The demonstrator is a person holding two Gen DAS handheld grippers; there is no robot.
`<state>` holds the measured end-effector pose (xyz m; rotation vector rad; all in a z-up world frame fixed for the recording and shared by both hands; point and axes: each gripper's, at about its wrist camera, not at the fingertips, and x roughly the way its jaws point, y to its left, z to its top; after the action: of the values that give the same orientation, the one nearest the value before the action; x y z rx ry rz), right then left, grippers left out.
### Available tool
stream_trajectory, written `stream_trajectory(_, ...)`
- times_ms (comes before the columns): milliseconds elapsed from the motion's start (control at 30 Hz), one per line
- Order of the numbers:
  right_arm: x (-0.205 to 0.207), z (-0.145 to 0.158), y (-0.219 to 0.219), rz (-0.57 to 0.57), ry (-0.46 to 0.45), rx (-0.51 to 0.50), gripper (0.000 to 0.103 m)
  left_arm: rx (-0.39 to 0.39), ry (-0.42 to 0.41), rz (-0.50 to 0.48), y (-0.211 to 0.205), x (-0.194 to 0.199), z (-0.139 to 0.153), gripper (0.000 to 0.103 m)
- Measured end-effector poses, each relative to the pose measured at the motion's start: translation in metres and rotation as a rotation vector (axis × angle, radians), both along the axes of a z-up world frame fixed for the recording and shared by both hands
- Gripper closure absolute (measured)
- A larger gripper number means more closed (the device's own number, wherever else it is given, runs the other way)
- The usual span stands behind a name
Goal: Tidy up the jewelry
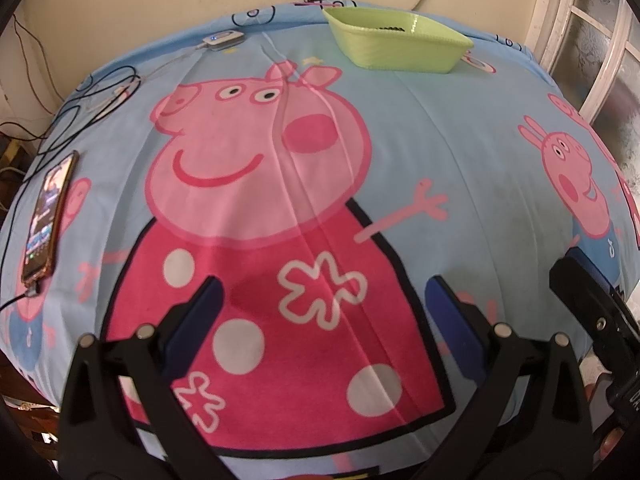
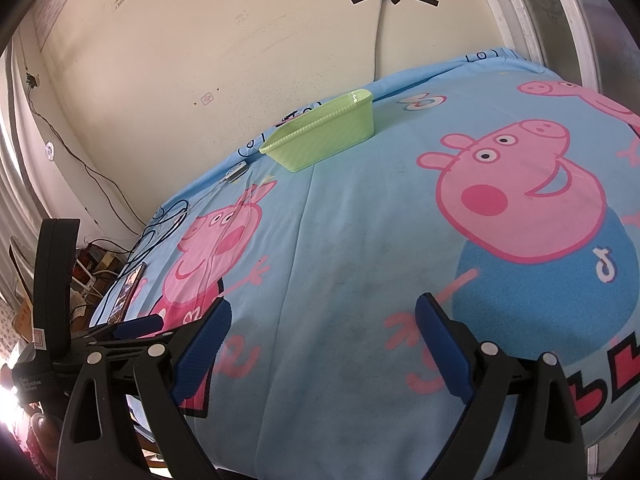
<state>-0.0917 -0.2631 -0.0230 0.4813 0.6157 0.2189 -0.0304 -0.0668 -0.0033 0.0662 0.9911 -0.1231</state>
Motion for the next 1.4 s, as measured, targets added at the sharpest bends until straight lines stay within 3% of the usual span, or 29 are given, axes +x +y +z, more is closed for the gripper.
stream_trajectory(333,0.004,0.012,-0.004,-0.008,-0.045,-0.068,0.033,-0.009,-0.031,-0.017,0.000,0.015,0.010,0.006)
stream_trajectory(533,0.038,0.039,-0.029,-0.061,-0.086,-0.165,0.029,0.040,-0.071,0.011,-0.001,0.053,0.016,0.006)
stream_trajectory(700,0.085,0.047,-0.037,-0.048,-0.036,-0.253,0.027,0.036,-0.086,0.002,-0.010,0.085,0.016,0.006)
stream_trajectory(933,0.138,0.024,-0.032,-0.040,0.121,-0.334,0.026,0.064,-0.074,-0.028,-0.025,0.118,0.001,0.006)
stream_trajectory(1067,0.157,0.012,-0.034,-0.057,0.204,-0.359,0.026,0.008,-0.060,-0.013,-0.020,0.130,-0.002,0.006)
stream_trajectory(1233,0.165,0.006,-0.026,-0.059,0.222,-0.461,0.024,-0.002,-0.075,-0.004,-0.019,0.133,-0.004,0.006)
stream_trajectory(1400,0.164,0.006,-0.022,-0.077,0.222,-0.484,0.024,-0.008,-0.083,0.000,-0.019,0.131,-0.004,0.006)
